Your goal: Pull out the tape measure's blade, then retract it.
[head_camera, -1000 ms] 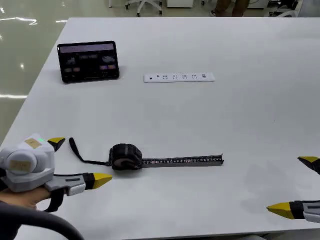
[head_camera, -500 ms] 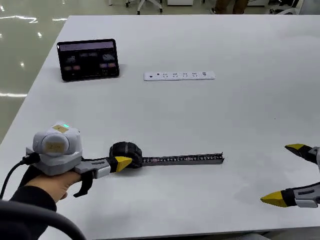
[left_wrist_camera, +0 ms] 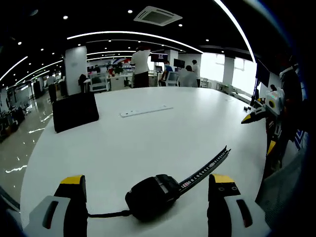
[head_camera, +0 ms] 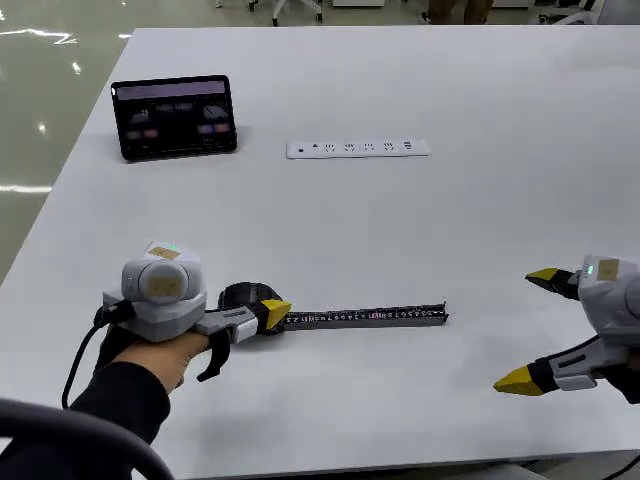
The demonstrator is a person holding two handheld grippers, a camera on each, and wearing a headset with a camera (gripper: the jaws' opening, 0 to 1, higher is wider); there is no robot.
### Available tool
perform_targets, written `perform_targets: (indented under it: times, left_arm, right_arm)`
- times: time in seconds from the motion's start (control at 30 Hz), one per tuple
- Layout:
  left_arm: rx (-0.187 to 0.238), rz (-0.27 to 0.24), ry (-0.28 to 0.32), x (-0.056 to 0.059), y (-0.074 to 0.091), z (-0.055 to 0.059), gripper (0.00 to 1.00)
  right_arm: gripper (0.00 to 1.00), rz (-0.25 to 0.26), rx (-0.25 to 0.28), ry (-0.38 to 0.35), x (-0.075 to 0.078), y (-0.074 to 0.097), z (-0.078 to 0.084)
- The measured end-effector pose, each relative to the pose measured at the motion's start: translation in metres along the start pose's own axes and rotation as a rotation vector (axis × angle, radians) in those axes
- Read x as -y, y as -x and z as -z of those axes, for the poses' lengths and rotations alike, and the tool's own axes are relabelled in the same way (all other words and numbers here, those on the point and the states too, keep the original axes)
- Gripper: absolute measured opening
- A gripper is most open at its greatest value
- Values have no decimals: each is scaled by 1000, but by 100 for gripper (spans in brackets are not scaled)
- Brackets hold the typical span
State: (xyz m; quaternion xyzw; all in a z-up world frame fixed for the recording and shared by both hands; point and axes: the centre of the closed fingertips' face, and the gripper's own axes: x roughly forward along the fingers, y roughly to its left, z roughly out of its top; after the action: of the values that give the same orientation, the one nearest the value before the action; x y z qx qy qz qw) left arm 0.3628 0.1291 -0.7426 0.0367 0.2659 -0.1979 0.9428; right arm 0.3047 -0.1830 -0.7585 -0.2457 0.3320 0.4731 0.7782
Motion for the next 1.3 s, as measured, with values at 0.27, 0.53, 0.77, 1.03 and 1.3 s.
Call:
perform_targets:
  times: [0.27,0.53,0.77,1.03,1.3]
  left_arm:
    - [65,-166,-39,-21,-4,1,100]
    - [91,-189,11,-14,-12,4,100]
    - [96,-181,52,0,-18,9,100]
    - [96,-182,41,3,-23,19,100]
    - [97,-163,64,-2,-29,31,100]
  right_arm:
    - [97,-58,-26,71,4,-20,-18]
    - [96,-105,-54,130,9,-39,-31]
    - [100,-129,-94,167,17,-52,-36]
    - [98,-174,-127,196,24,-65,-33]
    - [86,-230,-161,252,21,-79,-25]
